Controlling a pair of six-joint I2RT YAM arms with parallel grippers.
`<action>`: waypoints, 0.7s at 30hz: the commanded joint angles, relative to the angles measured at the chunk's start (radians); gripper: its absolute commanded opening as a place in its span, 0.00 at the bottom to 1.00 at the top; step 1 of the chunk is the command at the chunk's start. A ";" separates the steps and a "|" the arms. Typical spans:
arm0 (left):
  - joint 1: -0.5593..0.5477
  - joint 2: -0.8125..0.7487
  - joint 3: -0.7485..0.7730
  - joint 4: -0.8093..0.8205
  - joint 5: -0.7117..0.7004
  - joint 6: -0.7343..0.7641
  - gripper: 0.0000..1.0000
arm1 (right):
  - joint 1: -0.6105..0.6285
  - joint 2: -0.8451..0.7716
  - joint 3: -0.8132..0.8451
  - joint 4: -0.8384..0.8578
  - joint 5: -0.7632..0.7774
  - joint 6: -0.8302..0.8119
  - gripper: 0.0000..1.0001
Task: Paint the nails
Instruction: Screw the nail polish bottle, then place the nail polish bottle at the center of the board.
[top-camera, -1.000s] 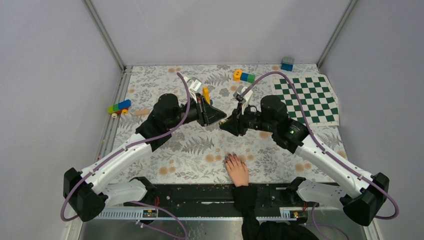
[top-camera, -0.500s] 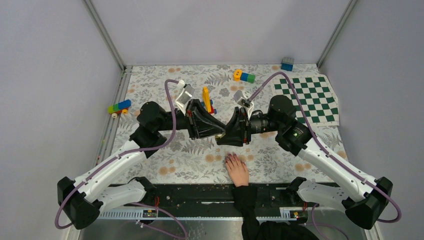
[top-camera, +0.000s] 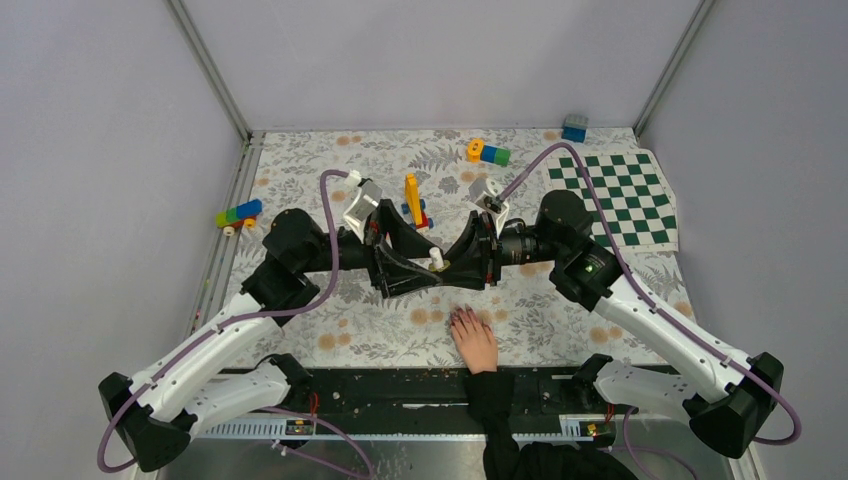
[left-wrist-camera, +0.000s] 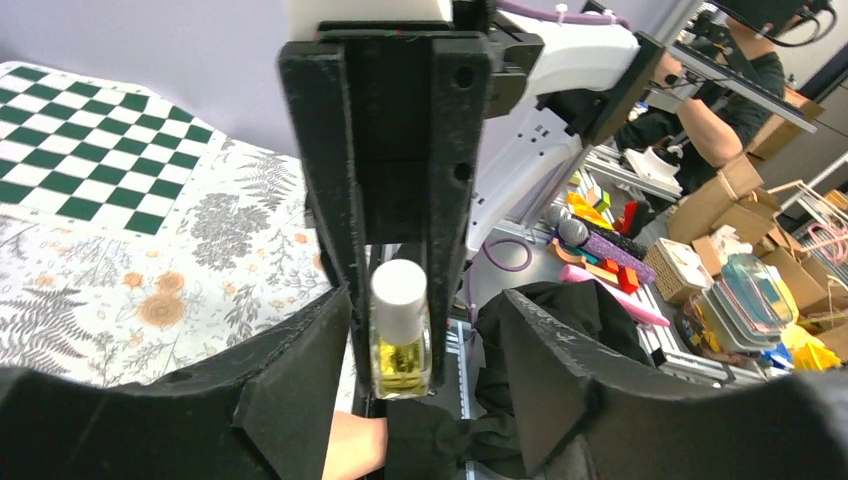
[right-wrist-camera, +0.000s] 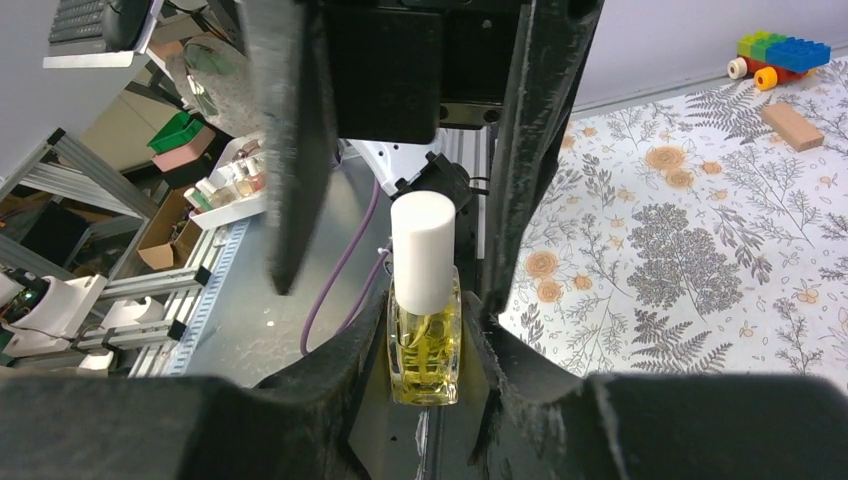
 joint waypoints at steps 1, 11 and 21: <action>0.015 0.000 0.035 -0.062 -0.097 0.030 0.56 | -0.002 -0.027 0.014 0.086 -0.008 0.002 0.00; 0.016 0.015 0.040 0.025 -0.084 -0.026 0.48 | -0.003 -0.017 0.012 0.069 -0.009 -0.004 0.00; 0.017 0.007 0.044 0.043 -0.086 -0.031 0.45 | -0.003 -0.004 0.013 0.053 -0.005 -0.016 0.00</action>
